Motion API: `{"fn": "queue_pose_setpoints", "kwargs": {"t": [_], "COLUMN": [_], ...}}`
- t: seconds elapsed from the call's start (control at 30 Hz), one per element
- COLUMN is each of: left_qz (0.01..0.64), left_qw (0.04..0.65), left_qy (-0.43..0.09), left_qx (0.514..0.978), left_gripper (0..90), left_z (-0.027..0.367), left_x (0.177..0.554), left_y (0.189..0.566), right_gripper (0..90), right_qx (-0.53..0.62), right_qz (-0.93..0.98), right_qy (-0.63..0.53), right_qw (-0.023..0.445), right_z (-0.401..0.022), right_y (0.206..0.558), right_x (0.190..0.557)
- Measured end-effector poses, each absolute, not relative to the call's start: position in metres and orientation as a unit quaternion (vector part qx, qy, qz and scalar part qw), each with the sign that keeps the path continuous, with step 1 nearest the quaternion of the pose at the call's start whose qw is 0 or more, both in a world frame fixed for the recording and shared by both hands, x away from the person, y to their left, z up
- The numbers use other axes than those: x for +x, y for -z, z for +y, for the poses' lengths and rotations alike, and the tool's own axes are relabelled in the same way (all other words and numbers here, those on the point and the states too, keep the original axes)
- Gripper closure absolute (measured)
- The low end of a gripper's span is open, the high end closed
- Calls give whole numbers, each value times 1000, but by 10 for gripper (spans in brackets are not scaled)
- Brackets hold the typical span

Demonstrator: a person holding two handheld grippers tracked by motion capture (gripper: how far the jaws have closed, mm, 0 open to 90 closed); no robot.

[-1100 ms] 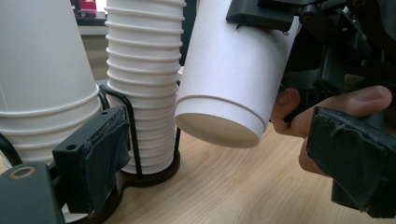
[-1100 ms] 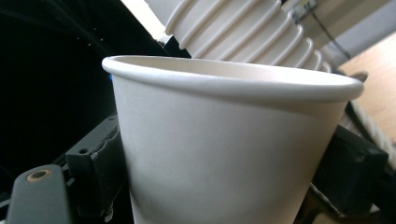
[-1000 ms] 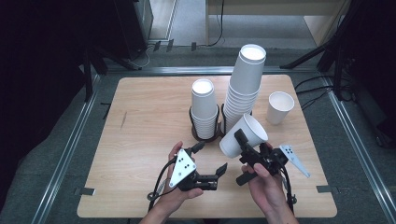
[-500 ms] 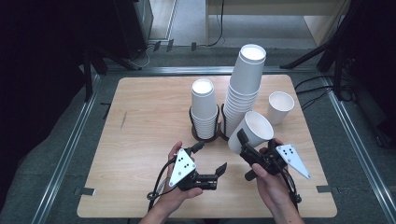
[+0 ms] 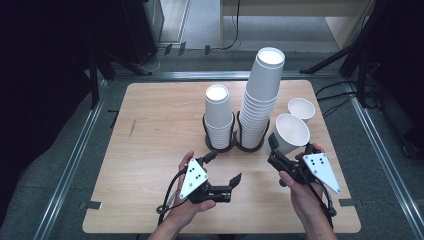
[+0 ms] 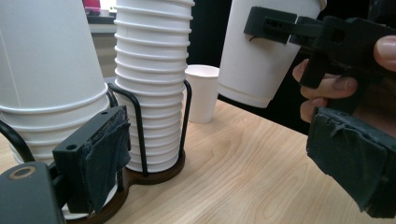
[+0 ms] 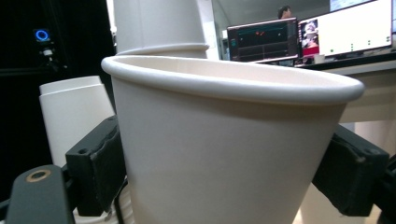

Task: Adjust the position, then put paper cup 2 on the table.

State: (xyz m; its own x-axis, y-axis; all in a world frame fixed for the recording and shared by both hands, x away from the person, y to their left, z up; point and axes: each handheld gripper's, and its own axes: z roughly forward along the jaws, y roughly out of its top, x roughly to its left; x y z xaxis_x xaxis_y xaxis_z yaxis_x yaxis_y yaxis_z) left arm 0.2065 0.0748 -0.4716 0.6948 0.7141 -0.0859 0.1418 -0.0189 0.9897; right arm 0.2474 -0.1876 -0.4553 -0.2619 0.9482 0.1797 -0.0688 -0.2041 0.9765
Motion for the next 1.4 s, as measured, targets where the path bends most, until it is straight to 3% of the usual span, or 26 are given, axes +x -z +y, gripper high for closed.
{"fn": "queue_pose_setpoints", "kwargs": {"t": [0.7,1.4], "left_qz": [318,321], "left_qw": [621,617], "left_qy": [-229,-227], "left_qx": [679,682], "left_gripper": [69,68], "left_z": [74,74], "left_x": [207,207], "left_y": [472,474], "right_gripper": [138,138], "right_qx": [448,457], "right_qz": [485,494], "right_qy": [-590,-552], "right_qw": [465,492], "right_z": [-209,-225], "right_y": [456,471], "right_x": [256,270]}}
